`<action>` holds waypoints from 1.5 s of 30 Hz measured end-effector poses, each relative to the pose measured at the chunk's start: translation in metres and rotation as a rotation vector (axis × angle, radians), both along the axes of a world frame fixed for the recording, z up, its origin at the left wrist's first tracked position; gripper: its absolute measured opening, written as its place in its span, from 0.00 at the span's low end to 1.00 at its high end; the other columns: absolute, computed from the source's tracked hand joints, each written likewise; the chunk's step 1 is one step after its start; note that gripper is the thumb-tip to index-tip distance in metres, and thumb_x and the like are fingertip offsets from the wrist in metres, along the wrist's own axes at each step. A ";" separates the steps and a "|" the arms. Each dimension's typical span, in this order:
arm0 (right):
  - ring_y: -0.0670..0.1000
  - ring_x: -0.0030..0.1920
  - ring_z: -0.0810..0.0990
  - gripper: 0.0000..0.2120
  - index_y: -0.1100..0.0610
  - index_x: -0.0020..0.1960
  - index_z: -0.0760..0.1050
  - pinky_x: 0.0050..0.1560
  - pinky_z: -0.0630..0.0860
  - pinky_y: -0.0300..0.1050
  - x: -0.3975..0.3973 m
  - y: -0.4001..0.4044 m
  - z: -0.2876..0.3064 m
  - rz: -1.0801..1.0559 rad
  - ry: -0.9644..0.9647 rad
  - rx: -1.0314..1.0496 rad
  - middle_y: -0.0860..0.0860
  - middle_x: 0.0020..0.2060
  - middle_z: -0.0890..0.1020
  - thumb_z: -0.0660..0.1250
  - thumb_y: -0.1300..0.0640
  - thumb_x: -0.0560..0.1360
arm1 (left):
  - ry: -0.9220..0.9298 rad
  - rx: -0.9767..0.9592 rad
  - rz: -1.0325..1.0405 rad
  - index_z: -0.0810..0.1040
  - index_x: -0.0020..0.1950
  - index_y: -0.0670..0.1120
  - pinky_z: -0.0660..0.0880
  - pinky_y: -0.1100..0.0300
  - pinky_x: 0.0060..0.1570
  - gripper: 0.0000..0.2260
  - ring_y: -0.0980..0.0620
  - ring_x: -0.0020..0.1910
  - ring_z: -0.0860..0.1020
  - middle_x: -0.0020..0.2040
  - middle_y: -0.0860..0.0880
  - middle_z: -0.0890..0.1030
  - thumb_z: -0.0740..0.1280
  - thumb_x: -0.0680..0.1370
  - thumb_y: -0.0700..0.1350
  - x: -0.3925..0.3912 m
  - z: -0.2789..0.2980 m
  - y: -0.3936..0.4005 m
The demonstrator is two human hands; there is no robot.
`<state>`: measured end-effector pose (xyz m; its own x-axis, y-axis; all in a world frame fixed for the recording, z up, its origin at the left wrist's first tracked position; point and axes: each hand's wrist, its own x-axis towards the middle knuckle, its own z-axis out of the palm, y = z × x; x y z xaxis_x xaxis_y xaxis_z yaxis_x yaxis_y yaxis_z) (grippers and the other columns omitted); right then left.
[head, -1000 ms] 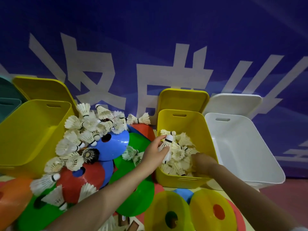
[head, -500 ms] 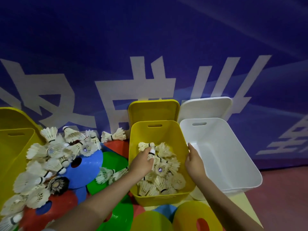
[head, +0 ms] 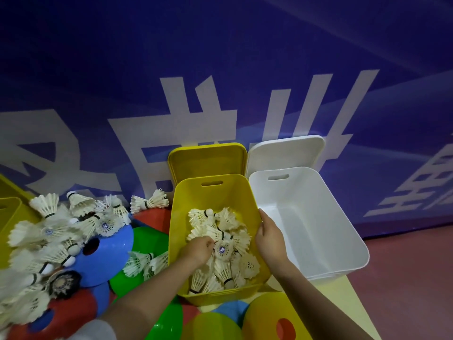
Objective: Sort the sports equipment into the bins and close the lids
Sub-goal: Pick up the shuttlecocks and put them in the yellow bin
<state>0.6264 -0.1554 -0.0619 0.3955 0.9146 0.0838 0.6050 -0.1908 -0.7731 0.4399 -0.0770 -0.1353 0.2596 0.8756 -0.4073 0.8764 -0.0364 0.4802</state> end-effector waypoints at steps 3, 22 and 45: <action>0.54 0.56 0.77 0.20 0.54 0.68 0.69 0.53 0.71 0.44 0.000 0.001 0.000 0.003 -0.014 -0.011 0.54 0.58 0.79 0.54 0.65 0.78 | -0.107 0.077 0.079 0.75 0.47 0.51 0.69 0.57 0.39 0.11 0.48 0.42 0.78 0.44 0.49 0.78 0.55 0.82 0.48 0.000 0.013 0.002; 0.51 0.64 0.71 0.19 0.54 0.65 0.74 0.63 0.67 0.45 -0.112 0.011 0.036 0.393 -0.239 0.029 0.51 0.61 0.76 0.62 0.46 0.78 | -0.458 0.375 0.198 0.78 0.57 0.50 0.72 0.59 0.49 0.09 0.53 0.52 0.76 0.54 0.54 0.76 0.61 0.81 0.44 -0.187 0.114 -0.028; 0.58 0.71 0.61 0.23 0.58 0.72 0.59 0.70 0.59 0.51 -0.272 0.035 -0.039 0.661 -1.013 -0.740 0.58 0.69 0.65 0.58 0.54 0.79 | 0.073 0.554 0.271 0.68 0.71 0.50 0.63 0.52 0.68 0.25 0.45 0.70 0.62 0.70 0.45 0.67 0.68 0.76 0.51 -0.409 0.075 -0.041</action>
<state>0.3545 -0.1201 -0.1007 -0.0571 0.8615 -0.5045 0.9647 0.1778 0.1944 0.0305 -0.1184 -0.0598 -0.0127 0.9929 0.1183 0.9191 -0.0350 0.3925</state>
